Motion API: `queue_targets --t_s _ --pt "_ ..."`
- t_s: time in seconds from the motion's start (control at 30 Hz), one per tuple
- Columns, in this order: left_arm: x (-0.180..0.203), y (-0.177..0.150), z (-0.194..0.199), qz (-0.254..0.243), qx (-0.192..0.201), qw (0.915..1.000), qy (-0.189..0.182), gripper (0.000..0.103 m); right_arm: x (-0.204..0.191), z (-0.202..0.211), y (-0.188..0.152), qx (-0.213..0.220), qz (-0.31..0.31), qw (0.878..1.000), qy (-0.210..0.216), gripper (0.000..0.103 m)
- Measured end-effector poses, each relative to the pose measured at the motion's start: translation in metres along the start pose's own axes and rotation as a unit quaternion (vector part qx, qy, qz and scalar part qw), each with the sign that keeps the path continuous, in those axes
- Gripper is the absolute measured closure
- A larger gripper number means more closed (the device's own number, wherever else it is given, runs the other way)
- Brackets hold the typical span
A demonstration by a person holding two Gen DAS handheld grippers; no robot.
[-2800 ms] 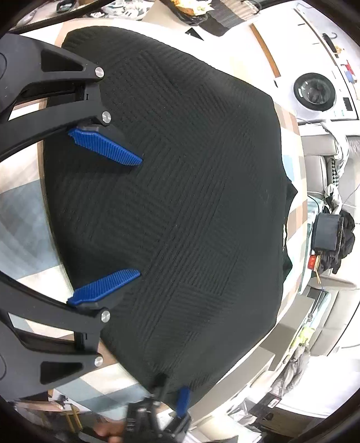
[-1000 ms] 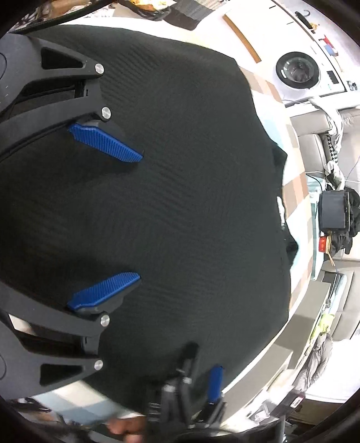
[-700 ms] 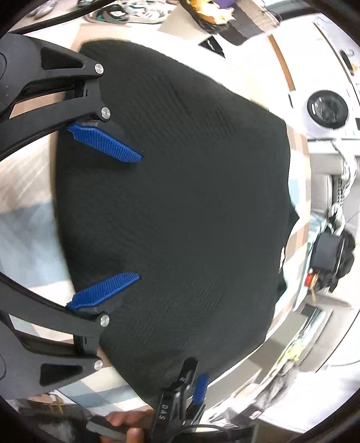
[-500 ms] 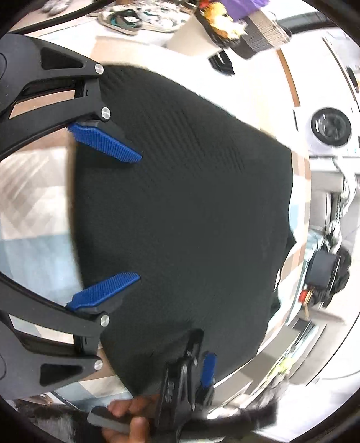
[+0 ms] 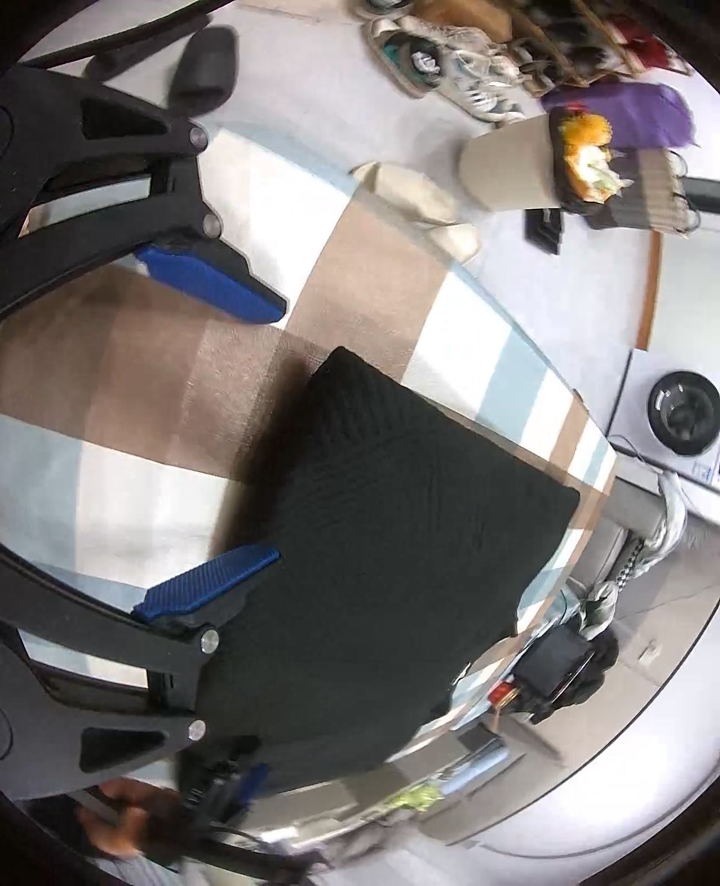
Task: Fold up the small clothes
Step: 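Grasp one side of the sweater with the left tool and fold it inward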
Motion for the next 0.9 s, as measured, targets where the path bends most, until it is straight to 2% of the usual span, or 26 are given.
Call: queue_targets --t_s 0.1,0.13,0.2,0.23,0.27,0.33,0.5,0.67,0.8,0.9 --pt "0.01 0.007 -0.012 -0.002 0.008 0.9999 -0.01 0.025 -0.001 0.0 0.001 -0.004 -0.003 1.0 -0.007 0.018" --pt "0.014 0.009 -0.017 -0.003 0.006 0.9999 -0.016 0.029 -0.002 0.0 0.001 -0.004 -0.004 1.0 -0.009 0.018" --pt "0.028 0.017 -0.033 -0.005 0.012 0.9997 -0.019 0.045 -0.003 0.001 0.0 -0.003 -0.007 1.0 -0.014 0.018" --pt "0.032 0.018 -0.038 -0.008 0.01 0.9997 -0.021 0.064 -0.004 0.001 0.0 -0.002 -0.008 1.0 -0.016 0.018" --pt "0.034 0.021 -0.046 -0.011 0.008 0.9998 -0.014 0.074 -0.005 0.002 0.001 -0.001 -0.008 1.0 -0.021 0.018" --pt "0.039 0.027 -0.053 -0.016 0.015 0.9996 -0.016 0.084 -0.008 0.002 0.003 0.0 -0.002 1.0 -0.024 0.018" --pt "0.043 0.033 -0.044 -0.018 0.042 0.9986 -0.025 0.086 -0.028 -0.003 0.023 0.013 0.028 0.999 -0.012 0.018" --pt "0.039 0.03 -0.029 -0.022 0.049 0.9983 -0.025 0.086 -0.04 -0.023 0.047 0.024 0.022 0.999 0.005 0.018" --pt "0.04 0.032 -0.014 -0.02 0.06 0.9975 -0.032 0.086 -0.038 -0.04 0.048 0.009 0.007 1.0 0.004 0.018" --pt "0.048 0.039 0.001 -0.031 0.076 0.9956 -0.044 0.086 -0.036 -0.038 0.048 0.001 0.006 1.0 0.015 0.018"
Point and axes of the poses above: each gripper's, at about its wrist camera, not at the fingertips, and z roughly against the way its jaws point, x to its right, y to its top, the point moved 6 cm from there along -z, roughly the way its jaws point, and after that the axes turned 8 degrees about x, right-handed, at the moved point
